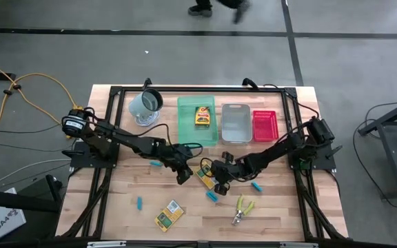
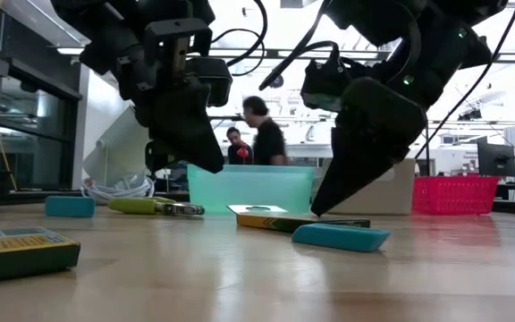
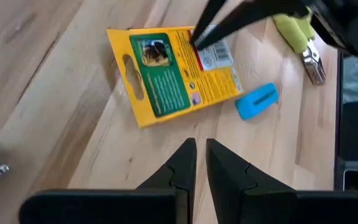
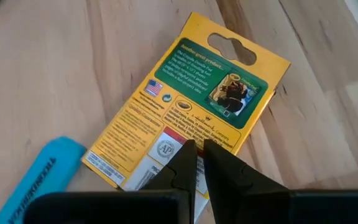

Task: Pick & Place School Supplies
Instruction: Put the right yellow crayon box into the green bin

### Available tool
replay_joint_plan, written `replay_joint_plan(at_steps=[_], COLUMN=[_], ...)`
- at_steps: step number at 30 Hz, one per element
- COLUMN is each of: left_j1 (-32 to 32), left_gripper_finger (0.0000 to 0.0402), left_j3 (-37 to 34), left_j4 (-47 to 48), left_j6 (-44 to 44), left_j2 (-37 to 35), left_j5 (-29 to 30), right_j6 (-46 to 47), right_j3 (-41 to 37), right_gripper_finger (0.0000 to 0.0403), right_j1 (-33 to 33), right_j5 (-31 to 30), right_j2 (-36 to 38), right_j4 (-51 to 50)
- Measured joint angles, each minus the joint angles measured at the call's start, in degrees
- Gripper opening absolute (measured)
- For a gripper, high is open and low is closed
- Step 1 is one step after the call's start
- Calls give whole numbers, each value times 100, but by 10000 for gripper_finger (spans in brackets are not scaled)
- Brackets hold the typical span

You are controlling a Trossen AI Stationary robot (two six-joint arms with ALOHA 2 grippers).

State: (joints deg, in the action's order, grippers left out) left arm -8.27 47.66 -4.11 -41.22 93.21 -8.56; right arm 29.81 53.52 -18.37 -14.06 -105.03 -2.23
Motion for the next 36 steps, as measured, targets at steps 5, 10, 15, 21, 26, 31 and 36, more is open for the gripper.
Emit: replay_joint_plan(at_steps=[5, 10, 15, 21, 26, 31, 36], left_j1=[-150, -306, -530, -716, -803, -777, -760], left_gripper_finger=[36, 36, 36, 32, 31, 57, 110], left_j3=[0, -2, -4, -4, -4, -7, -4], left_j4=[-20, -38, -64, -68, -69, -488, -866], left_j6=[-396, -904, -1345, -1942, -2305, -2454, -2528], left_j2=[0, 0, 0, 0, 138, 534, 706], left_j5=[638, 1418, 2089, 2262, 2627, 2623, 2616], right_j6=[-207, -533, -815, -1391, -1775, -1989, -2067], right_j3=[33, 31, 25, 27, 33, 33, 33], right_gripper_finger=[21, 21, 21, 21, 21, 21, 21], right_j1=[0, -38, -105, -194, -189, -195, -195], right_j5=[-31, -56, -136, -492, -550, -544, -529], right_j2=[176, 437, 885, 1482, 1848, 1934, 1939], right_j4=[39, -69, -233, -238, -391, -638, -986])
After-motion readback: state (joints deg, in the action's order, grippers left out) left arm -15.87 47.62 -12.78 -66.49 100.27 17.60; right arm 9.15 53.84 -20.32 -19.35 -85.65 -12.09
